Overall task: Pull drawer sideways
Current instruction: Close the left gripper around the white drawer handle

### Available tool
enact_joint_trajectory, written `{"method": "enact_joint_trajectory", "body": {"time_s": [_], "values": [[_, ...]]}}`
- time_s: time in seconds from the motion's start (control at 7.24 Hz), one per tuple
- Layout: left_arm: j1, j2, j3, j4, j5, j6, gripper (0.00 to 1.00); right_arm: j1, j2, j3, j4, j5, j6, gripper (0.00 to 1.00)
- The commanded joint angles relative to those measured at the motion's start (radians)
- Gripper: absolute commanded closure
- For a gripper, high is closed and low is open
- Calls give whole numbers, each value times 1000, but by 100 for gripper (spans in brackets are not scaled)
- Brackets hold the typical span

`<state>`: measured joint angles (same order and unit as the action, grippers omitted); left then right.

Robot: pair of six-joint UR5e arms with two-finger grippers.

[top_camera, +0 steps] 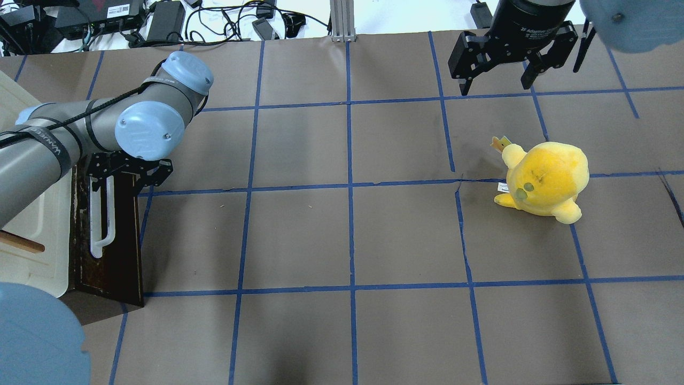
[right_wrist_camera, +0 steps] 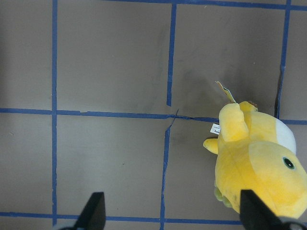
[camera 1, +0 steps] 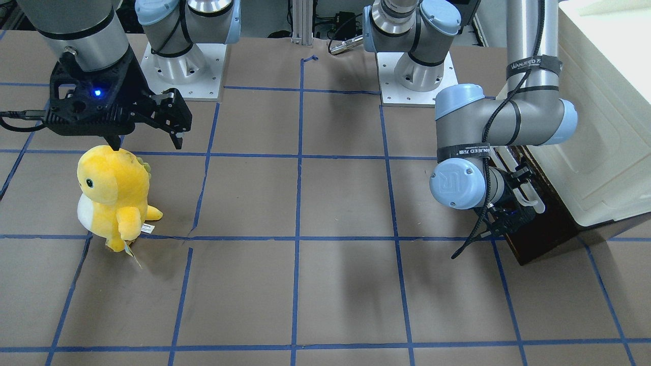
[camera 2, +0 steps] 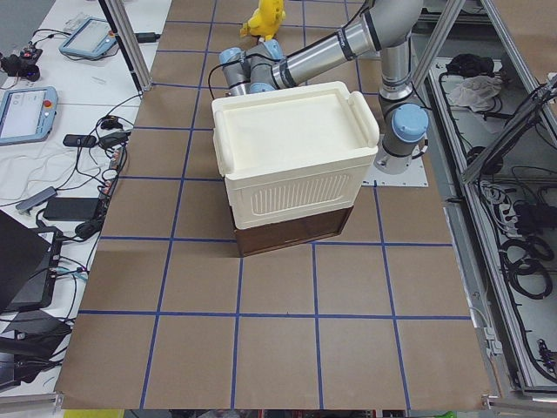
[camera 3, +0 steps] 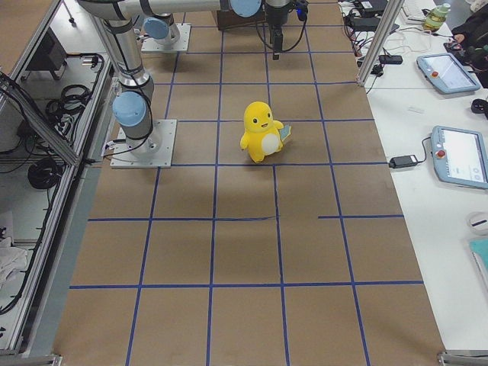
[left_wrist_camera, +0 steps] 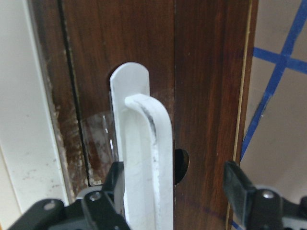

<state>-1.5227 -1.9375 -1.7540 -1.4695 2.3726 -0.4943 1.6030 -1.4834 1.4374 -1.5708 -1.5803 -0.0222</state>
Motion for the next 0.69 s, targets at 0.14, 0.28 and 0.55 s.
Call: {"method": "enact_joint_trajectory", "body": {"time_s": [0.14, 0.28, 0.55], "values": [[1, 5, -2, 2, -30, -10, 31, 0, 0, 0, 0, -1, 1, 0], [1, 11, -4, -2, -30, -10, 32, 0, 0, 0, 0, -1, 1, 0], [1, 12, -7, -6, -48, -10, 33, 0, 0, 0, 0, 0, 1, 0]]}}
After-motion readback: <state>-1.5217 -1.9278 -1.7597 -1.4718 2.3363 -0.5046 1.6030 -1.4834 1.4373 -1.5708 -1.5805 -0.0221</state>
